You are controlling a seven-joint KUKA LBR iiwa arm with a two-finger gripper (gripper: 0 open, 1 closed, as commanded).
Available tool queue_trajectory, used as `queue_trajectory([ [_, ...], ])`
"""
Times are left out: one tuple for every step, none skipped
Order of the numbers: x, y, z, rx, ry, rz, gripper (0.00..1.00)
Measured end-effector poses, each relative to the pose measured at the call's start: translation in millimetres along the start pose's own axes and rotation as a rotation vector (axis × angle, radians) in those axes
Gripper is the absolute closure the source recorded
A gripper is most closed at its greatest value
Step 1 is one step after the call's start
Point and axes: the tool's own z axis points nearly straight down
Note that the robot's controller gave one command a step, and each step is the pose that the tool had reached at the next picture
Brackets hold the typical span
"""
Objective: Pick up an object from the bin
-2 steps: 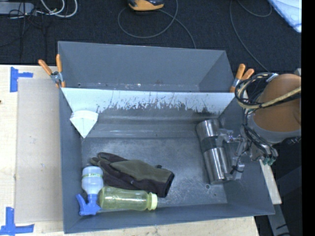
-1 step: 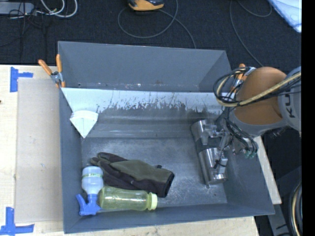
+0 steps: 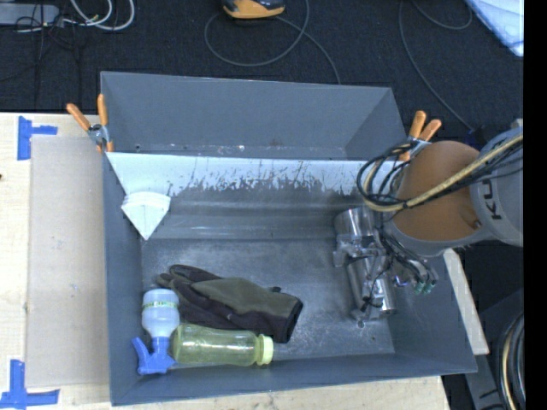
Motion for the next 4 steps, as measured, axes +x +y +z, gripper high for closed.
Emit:
queue_trajectory([
  [15.3, 18, 21, -0.002, 0.018, 0.062, 0.0],
  [6.1, 55, 20, -0.001, 0.009, 0.186, 0.0],
  [10.3, 88, 31, -0.003, 0.018, 0.009, 0.0],
  [41.7, 114, 29, -0.003, 0.015, 0.104, 0.0],
])
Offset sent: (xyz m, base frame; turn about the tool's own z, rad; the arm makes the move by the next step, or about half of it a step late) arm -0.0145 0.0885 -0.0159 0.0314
